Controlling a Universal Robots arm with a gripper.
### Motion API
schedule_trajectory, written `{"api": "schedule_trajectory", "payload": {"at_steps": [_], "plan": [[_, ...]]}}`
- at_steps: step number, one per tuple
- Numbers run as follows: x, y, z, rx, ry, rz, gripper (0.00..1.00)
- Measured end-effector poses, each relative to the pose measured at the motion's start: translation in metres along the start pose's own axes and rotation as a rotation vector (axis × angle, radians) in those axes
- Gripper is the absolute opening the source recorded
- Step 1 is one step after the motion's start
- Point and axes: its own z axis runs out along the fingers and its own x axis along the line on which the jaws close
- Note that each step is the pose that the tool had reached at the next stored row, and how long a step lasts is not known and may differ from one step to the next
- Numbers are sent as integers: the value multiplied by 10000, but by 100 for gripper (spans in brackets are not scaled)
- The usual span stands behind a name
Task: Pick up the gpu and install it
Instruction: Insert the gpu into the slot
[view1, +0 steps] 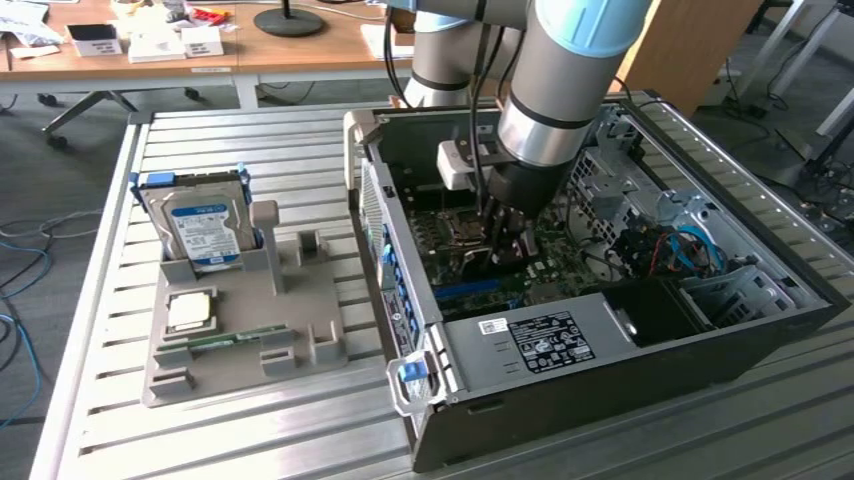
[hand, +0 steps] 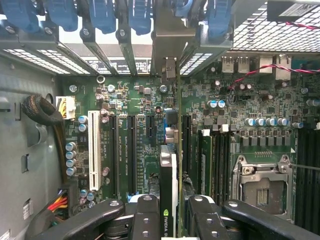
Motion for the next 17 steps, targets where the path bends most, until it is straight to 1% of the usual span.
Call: {"api": "schedule_trajectory", "payload": {"at_steps": [5, 9, 17], "plan": [[2, 2, 30, 1, 0, 0, 27], [5, 2, 76, 0, -1, -1, 27], [9, 2, 83, 1, -1, 0, 27]]}}
